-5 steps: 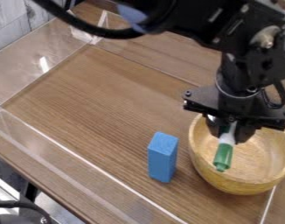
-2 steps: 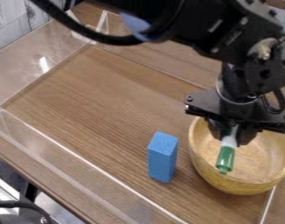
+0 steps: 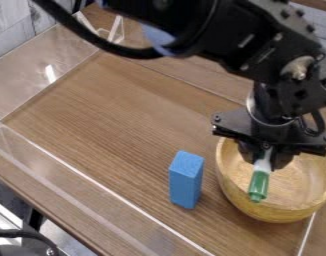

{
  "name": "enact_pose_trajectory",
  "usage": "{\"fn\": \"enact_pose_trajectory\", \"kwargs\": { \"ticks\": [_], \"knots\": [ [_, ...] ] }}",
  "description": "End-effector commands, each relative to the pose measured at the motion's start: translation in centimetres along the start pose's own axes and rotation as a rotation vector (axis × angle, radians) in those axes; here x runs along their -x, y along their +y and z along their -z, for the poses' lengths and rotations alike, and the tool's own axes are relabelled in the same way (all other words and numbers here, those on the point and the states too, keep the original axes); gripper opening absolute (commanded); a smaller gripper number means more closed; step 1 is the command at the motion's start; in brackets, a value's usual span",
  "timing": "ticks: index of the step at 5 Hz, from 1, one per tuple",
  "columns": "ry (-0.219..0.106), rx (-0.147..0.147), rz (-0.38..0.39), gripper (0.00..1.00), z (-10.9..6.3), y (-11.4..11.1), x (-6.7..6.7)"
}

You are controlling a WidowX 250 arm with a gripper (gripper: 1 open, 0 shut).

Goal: Put the green marker in the brown bowl

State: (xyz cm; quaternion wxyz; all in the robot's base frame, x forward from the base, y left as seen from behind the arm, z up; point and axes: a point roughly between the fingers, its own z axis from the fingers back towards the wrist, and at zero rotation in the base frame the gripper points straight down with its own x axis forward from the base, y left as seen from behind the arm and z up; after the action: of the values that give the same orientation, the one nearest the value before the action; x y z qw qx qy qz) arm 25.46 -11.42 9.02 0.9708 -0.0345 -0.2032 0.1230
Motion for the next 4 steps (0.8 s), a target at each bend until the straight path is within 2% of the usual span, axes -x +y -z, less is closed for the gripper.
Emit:
{"fn": "enact_pose_trajectory", "kwargs": {
  "ticks": [1,4],
  "knots": [
    [-0.035,0.031,-0.002,0.00,-0.44,-0.65,-0.58],
    [-0.052,0.048,-0.014,0.00,0.40,-0.89,-0.43]
  ]
}}
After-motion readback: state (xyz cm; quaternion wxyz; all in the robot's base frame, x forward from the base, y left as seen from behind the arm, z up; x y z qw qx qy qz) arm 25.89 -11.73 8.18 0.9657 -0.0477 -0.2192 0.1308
